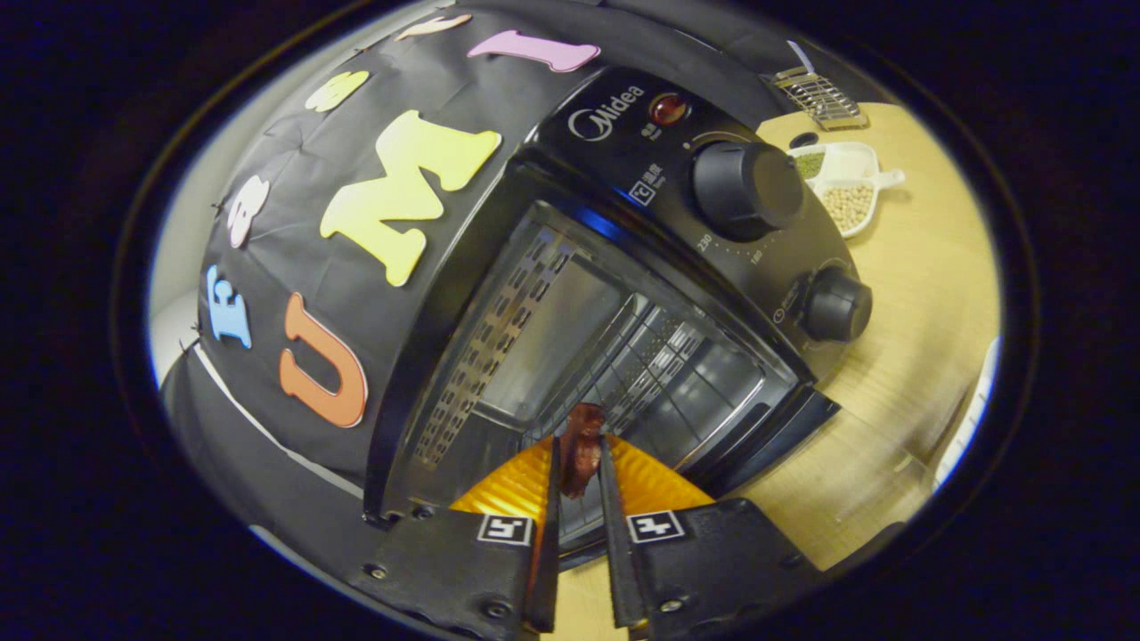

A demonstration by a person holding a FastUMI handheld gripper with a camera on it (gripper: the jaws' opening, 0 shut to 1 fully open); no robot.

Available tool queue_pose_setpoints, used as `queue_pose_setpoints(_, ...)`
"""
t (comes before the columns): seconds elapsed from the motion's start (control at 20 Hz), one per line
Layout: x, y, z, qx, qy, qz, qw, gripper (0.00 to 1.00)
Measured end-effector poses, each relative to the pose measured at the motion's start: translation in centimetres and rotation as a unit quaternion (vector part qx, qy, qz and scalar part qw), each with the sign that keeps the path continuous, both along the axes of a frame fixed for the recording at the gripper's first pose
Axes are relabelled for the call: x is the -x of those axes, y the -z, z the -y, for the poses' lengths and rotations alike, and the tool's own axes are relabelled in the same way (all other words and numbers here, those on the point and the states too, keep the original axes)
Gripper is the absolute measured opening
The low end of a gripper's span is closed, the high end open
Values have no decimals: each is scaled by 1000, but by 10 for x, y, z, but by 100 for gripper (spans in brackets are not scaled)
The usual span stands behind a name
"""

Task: Open the toaster oven, put the food inside, and close the toaster oven door.

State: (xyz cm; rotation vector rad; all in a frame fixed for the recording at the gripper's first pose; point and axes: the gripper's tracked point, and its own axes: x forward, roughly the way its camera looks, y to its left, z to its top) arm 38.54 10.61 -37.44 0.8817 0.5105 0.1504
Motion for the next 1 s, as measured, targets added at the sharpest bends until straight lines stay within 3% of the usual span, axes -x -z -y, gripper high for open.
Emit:
queue_pose_setpoints(0.25, 1, -4, 4, 16, -9, 11, 1000, 87)
queue_pose_setpoints(0.4, 14, -8, 11, 63, -9, 8, 998, 93)
queue_pose_setpoints(0.5, 26, -26, 11, 107, -24, 45, 993, 100)
queue_pose_setpoints(0.7, 69, -68, 13, 193, -37, 103, 975, 100)
queue_pose_setpoints(1.0, 141, -82, 17, 326, -60, 102, 938, 100)
